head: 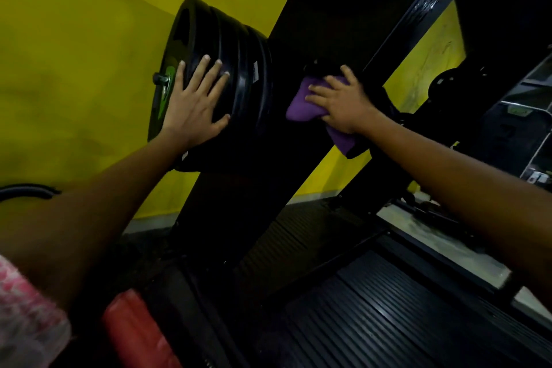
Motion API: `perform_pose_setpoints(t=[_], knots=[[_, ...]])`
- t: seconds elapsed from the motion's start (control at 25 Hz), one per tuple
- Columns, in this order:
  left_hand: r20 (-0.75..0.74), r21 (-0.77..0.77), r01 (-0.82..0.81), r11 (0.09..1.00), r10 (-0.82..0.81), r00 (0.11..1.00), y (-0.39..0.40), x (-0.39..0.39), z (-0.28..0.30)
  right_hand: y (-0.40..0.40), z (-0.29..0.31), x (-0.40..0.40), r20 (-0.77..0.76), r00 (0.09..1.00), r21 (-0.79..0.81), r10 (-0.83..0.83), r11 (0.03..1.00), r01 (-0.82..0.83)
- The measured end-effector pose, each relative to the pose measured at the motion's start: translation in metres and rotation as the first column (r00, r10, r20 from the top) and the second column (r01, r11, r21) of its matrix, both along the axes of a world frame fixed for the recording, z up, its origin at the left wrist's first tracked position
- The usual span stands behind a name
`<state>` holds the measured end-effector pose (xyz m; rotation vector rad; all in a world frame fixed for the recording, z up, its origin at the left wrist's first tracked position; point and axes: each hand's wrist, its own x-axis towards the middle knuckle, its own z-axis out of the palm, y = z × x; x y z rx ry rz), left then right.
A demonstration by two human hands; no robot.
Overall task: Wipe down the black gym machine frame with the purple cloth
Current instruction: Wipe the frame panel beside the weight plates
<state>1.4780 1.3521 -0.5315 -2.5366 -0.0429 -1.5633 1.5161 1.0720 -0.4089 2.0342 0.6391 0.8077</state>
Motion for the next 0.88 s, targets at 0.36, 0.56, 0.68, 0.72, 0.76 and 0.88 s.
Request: perform_pose_setpoints(t=[0.36, 0.56, 0.68, 0.72, 0.76, 0.88], knots=[[0.047, -0.068, -0.044, 0.997, 0.047, 0.998, -0.022, 0.007, -0.063, 0.018, -0.050, 0.024, -0.058, 0.998, -0.037, 0.027, 0.999, -0.029], [-0.049, -0.102, 0.042, 0.994, -0.048, 0.998, -0.037, 0.006, -0.149, 0.021, -0.059, 0.035, -0.024, 0.999, -0.048, 0.040, 0.998, -0.041], [-0.202, -0.212, 0.029, 0.977, -0.073, 0.977, -0.056, -0.002, -0.225, 0.030, -0.066, 0.037, -0.051, 0.998, -0.032, 0.037, 0.999, -0.039], [-0.260, -0.225, 0.013, 0.974, -0.073, 0.963, -0.060, -0.006, -0.247, 0.029, -0.063, 0.035, -0.055, 0.998, -0.055, 0.039, 0.998, -0.042], [-0.319, -0.225, 0.000, 0.974, -0.073, 0.945, -0.063, -0.011, -0.268, 0.026, -0.059, 0.033, -0.057, 0.997, -0.071, 0.046, 0.996, -0.051], [-0.479, -0.255, -0.045, 0.966, -0.086, 0.873, -0.064, -0.018, -0.307, 0.012, -0.051, 0.029, 0.014, 0.991, 0.055, 0.130, 0.990, -0.130]])
